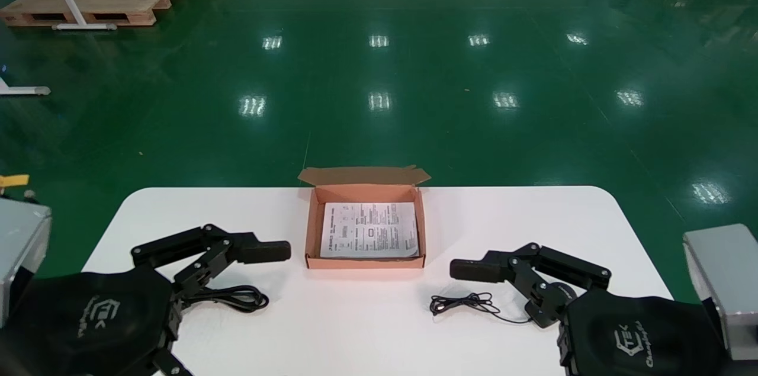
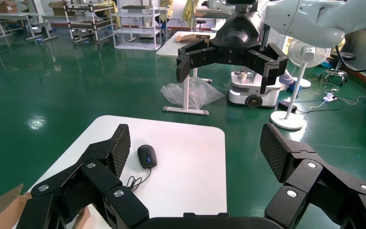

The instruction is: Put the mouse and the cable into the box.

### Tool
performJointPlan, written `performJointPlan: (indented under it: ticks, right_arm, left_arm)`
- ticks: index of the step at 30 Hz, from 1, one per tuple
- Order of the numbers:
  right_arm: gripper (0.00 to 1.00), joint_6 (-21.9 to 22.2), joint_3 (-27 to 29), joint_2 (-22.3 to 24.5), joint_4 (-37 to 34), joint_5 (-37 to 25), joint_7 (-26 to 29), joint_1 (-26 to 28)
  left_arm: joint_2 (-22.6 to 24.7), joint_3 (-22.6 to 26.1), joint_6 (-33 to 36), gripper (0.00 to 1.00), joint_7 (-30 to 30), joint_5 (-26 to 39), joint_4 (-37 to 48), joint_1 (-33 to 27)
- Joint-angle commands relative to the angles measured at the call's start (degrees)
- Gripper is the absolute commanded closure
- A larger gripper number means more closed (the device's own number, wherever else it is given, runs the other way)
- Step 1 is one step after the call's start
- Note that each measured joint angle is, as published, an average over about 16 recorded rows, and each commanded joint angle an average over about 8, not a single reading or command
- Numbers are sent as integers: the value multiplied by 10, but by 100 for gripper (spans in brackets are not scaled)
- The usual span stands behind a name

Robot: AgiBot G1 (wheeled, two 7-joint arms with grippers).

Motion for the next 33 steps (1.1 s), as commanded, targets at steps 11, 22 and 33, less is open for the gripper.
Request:
performJointPlan:
  ticks: [11,22,33]
  right_arm:
    - [0,0,0,0,0,0,0,0]
    - [0,0,0,0,0,0,0,0]
    - [0,0,0,0,0,0,0,0]
  left_arm:
    - [0,0,0,0,0,0,0,0]
    - [0,0,0,0,0,0,0,0]
    - [0,0,0,0,0,0,0,0]
